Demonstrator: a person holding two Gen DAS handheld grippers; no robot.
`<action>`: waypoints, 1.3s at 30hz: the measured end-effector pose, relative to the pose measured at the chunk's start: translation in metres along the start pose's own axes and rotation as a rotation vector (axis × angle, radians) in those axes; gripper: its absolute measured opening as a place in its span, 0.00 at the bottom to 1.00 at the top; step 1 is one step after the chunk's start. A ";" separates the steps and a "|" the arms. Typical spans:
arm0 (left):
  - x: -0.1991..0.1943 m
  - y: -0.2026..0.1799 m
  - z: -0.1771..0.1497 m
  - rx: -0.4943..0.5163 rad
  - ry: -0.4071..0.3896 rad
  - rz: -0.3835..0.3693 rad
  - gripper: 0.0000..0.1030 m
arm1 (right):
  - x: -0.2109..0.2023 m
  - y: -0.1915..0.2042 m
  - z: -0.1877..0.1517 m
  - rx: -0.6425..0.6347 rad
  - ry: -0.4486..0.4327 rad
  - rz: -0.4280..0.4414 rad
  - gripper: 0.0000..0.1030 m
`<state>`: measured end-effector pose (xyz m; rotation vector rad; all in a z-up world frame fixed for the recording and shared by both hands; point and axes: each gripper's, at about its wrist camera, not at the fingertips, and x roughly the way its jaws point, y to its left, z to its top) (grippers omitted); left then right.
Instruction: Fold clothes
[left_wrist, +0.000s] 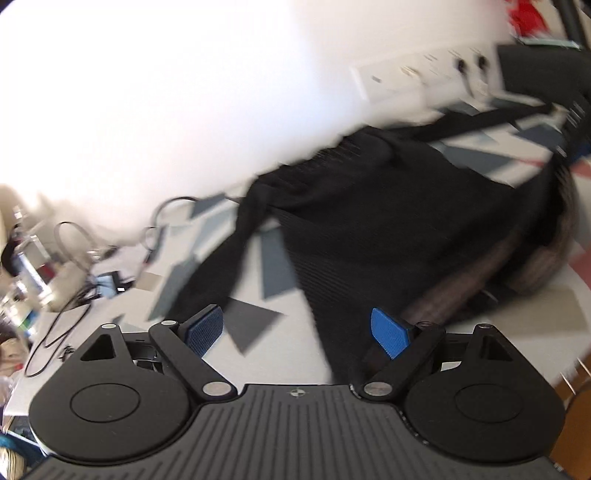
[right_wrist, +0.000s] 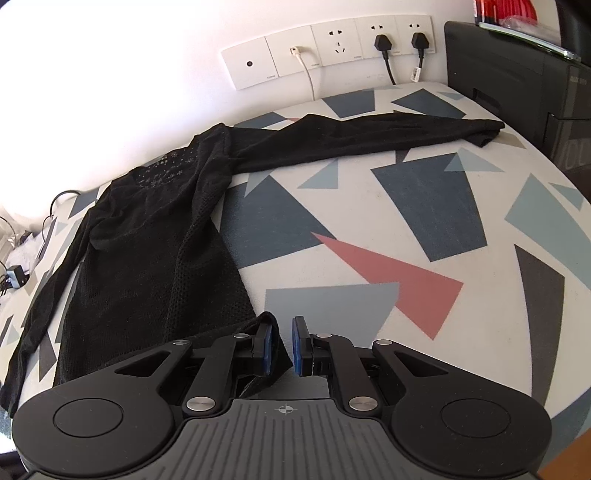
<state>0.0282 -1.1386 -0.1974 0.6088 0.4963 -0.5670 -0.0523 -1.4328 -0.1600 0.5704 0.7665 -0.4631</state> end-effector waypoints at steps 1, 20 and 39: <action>0.000 0.000 0.000 0.003 -0.002 -0.007 0.87 | 0.001 0.000 0.001 0.003 0.000 0.000 0.10; -0.001 0.005 0.003 -0.036 0.011 -0.108 0.87 | -0.023 0.045 -0.036 -0.456 -0.052 -0.097 0.64; 0.000 0.038 -0.010 -0.226 0.087 -0.078 0.87 | 0.016 0.014 -0.032 0.266 0.326 0.331 0.35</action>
